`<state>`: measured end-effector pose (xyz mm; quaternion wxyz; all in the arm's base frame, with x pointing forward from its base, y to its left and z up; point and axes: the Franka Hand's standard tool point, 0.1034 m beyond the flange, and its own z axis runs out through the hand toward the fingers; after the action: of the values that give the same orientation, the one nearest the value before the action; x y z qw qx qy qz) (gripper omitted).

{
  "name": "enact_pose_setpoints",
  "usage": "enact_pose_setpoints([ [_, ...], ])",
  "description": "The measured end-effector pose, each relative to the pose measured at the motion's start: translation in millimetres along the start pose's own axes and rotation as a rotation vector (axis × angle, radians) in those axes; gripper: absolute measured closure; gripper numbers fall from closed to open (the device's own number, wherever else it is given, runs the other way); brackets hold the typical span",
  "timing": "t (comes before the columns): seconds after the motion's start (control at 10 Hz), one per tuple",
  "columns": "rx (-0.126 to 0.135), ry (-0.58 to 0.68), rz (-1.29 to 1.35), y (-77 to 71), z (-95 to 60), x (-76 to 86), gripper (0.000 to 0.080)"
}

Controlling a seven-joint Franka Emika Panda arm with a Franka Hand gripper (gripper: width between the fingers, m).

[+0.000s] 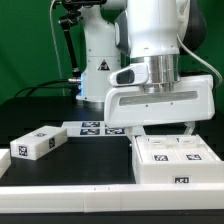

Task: Assemble cabinet

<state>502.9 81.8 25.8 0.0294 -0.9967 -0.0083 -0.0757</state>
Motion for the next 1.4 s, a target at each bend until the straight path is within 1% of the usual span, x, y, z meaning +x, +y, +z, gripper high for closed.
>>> enact_pose_setpoints([
  [0.1,-0.001,-0.002,0.002,0.7,0.8,-0.6,0.0003],
  [0.2,-0.004,-0.009,0.034,5.5,6.1,-3.9,0.0003],
  [0.3,-0.006,-0.015,0.04,8.2,12.0,-3.8,0.0003],
  [0.4,-0.006,-0.017,0.041,7.8,16.3,-2.0,0.0003],
  [0.6,-0.005,-0.019,0.037,3.3,19.4,-2.1,0.0003],
  [0.7,-0.003,-0.021,0.029,-2.9,20.0,-3.4,0.0003],
  [1.0,-0.003,-0.019,0.018,-4.5,20.4,-4.6,0.0003],
  [1.1,-0.003,-0.019,0.011,-4.1,20.4,-4.6,0.0134],
  [1.2,-0.003,-0.019,0.005,-3.7,20.4,-4.5,0.0317],
  [1.3,-0.003,-0.019,0.005,-3.9,20.4,-4.6,0.0317],
  [1.4,-0.003,-0.019,0.005,-3.9,20.4,-4.6,0.0501],
])
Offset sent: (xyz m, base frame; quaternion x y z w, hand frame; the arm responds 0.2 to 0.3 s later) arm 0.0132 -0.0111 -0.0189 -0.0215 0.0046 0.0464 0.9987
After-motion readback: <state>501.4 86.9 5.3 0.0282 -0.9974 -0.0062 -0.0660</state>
